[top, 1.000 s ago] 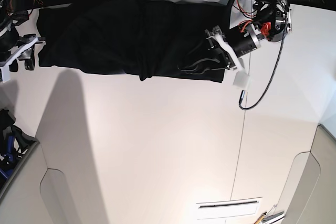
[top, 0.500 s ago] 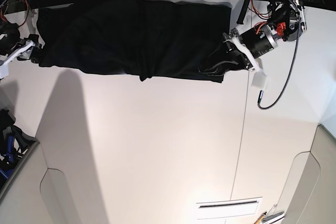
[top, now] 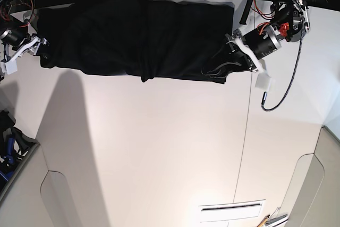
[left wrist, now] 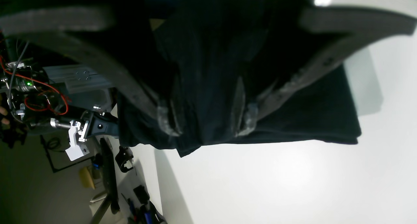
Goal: Fold the T-shirt properly
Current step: 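Grasp the strip's other end with the left gripper and fold it toward the middle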
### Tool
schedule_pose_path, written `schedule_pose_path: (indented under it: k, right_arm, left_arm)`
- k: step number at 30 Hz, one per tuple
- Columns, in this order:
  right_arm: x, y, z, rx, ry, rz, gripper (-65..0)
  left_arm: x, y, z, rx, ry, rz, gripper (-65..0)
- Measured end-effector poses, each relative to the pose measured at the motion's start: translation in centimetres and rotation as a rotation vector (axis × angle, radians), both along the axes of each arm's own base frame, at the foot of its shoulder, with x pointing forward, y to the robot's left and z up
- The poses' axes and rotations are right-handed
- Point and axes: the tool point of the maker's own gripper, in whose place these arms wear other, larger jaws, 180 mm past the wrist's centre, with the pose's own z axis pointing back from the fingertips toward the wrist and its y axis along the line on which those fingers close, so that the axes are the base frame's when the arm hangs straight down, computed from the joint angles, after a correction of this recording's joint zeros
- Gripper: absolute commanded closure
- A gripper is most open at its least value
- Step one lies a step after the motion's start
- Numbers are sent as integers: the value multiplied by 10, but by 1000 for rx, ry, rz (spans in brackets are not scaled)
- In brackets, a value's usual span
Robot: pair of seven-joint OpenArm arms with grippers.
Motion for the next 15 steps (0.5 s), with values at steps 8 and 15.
schedule_pose_path:
  k: [8,15]
  right_arm:
    - [-4,6,0,21,8,28,-345]
    - [-7,2,-4,-10,31,32,-345]
  left_arm:
    - [1,0,2,-10,-4,2,-277]
    - [18,21,19,-30,-62,70,-277]
